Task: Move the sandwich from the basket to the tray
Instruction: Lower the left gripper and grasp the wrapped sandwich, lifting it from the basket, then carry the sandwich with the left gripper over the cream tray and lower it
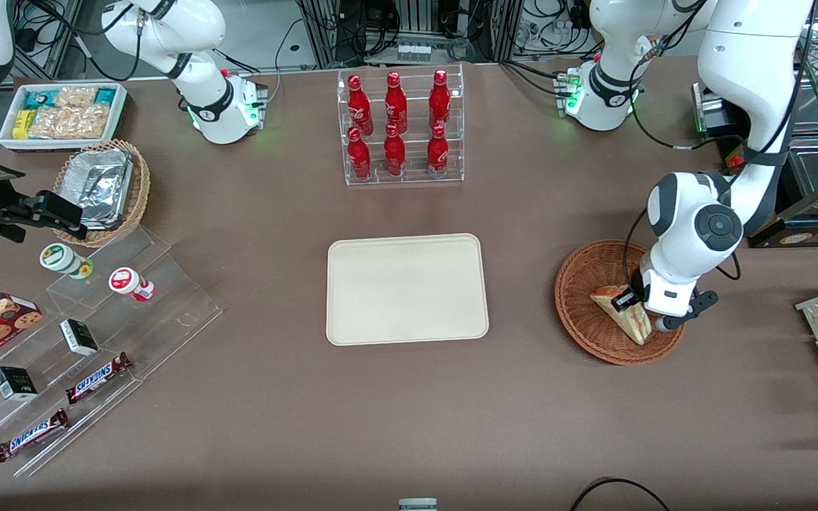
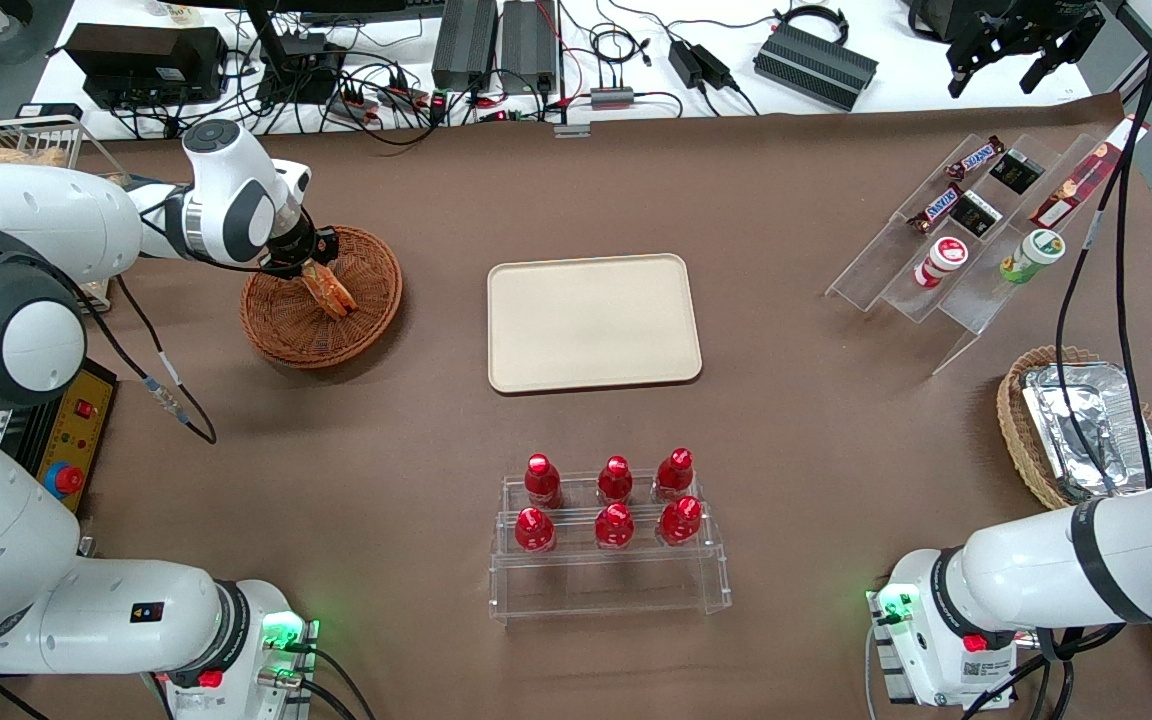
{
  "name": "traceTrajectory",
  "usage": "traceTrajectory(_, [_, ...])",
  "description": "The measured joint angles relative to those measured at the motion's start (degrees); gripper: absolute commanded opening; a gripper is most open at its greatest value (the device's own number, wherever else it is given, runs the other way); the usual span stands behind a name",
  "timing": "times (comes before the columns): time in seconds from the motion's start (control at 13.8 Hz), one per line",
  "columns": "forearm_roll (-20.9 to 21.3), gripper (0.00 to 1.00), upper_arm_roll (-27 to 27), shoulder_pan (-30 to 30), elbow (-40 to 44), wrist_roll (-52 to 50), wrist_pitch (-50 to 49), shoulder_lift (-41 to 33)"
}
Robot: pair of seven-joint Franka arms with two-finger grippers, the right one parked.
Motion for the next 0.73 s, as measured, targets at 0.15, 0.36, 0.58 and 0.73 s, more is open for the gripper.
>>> traceTrajectory(0.15, [0.0, 0.25, 0.0, 0.0, 0.8, 0.0, -3.2, -1.5])
traceTrajectory(0.36, [0.0, 0.25, -0.2, -1.1, 3.6, 0.0, -13.5, -6.4])
traceTrajectory(0.58, [0.0, 0.24, -0.6, -7.2, 9.0, 0.0, -23.6, -9.4])
traceTrajectory(0.73, [0.0, 0.24, -0.8, -12.6, 12.0, -1.0, -26.6, -9.2])
